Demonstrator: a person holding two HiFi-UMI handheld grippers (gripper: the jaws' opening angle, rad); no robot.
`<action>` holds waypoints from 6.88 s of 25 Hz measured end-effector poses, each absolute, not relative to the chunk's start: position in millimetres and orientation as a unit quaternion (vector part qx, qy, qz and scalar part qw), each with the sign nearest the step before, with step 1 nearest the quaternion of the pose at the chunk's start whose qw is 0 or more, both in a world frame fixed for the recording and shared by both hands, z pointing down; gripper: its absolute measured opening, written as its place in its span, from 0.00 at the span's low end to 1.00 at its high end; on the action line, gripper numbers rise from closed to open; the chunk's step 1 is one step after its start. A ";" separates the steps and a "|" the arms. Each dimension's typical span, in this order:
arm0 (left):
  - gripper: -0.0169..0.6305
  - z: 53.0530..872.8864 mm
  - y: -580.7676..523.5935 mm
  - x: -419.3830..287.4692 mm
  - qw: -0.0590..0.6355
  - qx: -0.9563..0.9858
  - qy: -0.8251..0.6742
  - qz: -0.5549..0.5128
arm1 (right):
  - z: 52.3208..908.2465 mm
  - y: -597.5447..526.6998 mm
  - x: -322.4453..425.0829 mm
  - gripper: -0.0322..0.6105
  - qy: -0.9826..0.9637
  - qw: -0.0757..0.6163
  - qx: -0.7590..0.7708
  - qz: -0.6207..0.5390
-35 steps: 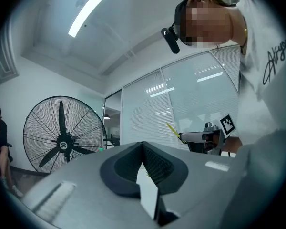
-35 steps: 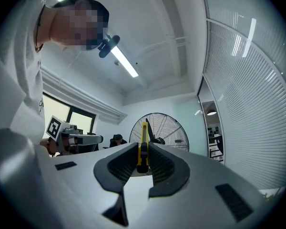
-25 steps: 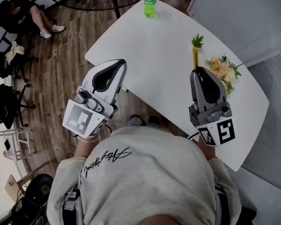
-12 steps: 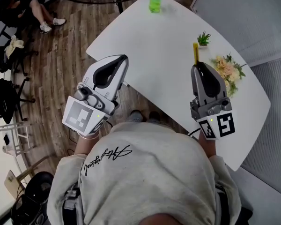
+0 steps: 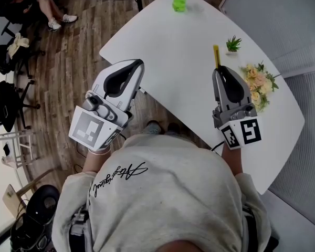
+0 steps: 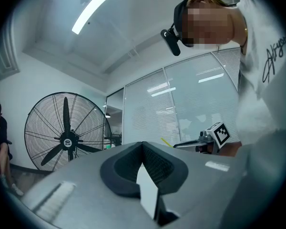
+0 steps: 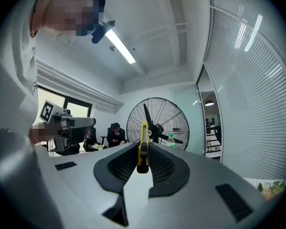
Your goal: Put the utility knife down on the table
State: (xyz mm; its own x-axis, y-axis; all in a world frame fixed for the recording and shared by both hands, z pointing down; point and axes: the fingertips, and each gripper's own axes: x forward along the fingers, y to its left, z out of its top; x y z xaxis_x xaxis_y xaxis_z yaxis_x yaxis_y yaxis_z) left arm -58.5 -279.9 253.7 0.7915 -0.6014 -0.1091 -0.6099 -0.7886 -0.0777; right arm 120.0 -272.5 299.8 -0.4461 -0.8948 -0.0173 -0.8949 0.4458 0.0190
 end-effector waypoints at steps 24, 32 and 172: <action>0.02 254.1 -283.8 -69.9 0.053 -0.936 0.346 0.037 | 365.6 -298.8 112.4 0.15 0.854 -0.051 -0.516 -0.041; 0.02 258.6 -286.4 -69.2 0.051 -0.934 0.353 0.029 | 390.9 -304.6 114.5 0.15 0.854 -0.074 -0.513 -0.055; 0.02 251.8 -270.7 -45.4 0.042 -0.957 0.285 0.033 | 391.9 -283.5 112.2 0.29 0.827 -0.170 -0.532 -0.061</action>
State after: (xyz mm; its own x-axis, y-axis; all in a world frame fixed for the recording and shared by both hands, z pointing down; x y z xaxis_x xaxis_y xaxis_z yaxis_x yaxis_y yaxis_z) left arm -45.4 -270.7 251.8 0.8349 -0.5436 -0.0864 -0.5491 -0.8334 -0.0623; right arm 112.2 -283.5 391.9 -0.3755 -0.8599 0.3457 -0.9015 0.4255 0.0791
